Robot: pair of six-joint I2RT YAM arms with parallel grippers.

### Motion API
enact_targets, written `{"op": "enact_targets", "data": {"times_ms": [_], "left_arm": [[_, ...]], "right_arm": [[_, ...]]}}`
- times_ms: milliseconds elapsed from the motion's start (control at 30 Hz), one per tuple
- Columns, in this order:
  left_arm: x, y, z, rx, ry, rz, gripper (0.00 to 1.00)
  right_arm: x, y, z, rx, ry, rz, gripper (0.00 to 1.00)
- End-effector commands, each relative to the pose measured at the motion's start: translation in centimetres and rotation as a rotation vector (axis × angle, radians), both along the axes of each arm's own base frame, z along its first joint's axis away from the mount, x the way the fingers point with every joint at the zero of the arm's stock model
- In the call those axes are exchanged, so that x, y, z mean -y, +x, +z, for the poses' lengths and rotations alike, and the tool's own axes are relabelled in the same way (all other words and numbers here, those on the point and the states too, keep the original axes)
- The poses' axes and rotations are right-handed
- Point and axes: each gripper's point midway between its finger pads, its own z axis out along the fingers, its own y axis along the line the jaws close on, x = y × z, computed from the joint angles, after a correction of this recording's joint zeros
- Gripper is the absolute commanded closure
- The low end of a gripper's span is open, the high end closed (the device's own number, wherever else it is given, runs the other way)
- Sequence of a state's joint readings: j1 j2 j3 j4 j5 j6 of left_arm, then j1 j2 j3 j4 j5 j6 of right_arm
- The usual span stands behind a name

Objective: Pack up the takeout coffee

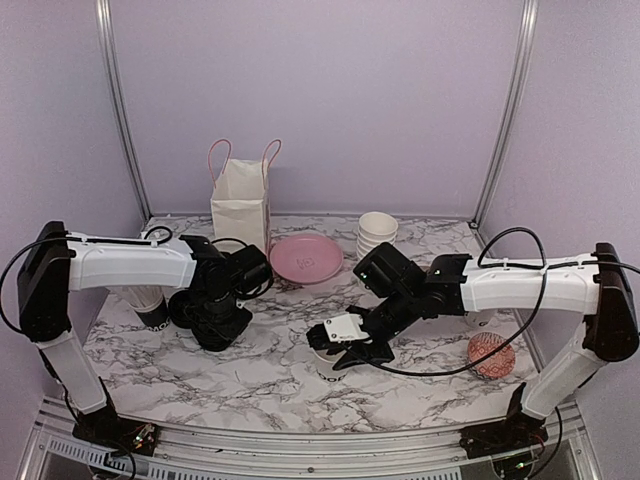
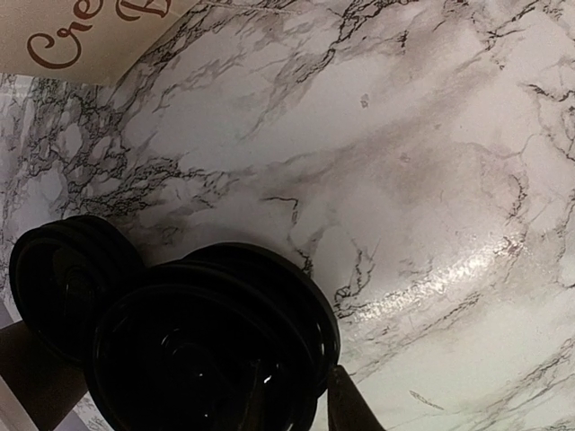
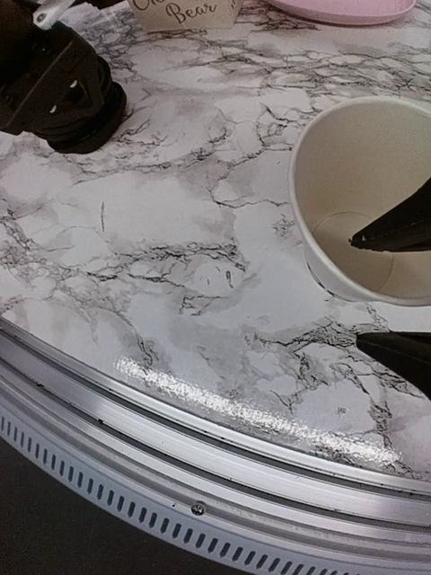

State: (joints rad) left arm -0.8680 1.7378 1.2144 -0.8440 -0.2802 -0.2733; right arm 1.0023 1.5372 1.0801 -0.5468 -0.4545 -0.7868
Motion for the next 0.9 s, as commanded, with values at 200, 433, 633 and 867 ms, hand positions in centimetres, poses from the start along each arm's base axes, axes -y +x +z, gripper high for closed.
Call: {"op": "enact_targets", "data": {"times_ms": [200,433,633,867], "left_arm": [[-0.7,0.0,-0.3,-0.007,0.065,-0.004,0.77],[-0.5,0.0,-0.4,-0.008,0.071,-0.008,0.8],[-0.2,0.1,0.2,0.002,0.058,-0.012,0.87],[-0.1,0.2,1.0,0.016,0.051,-0.007,0.89]], "right_arm": [[-0.2,0.0,1.3,0.018,0.015,0.001,0.7],[-0.2,0.1,1.2,0.02,0.01,-0.002,0.7],[-0.1,0.1,1.1,0.023,0.008,-0.004,0.7],[-0.1,0.1,1.0,0.022,0.002,-0.005,0.7]]}}
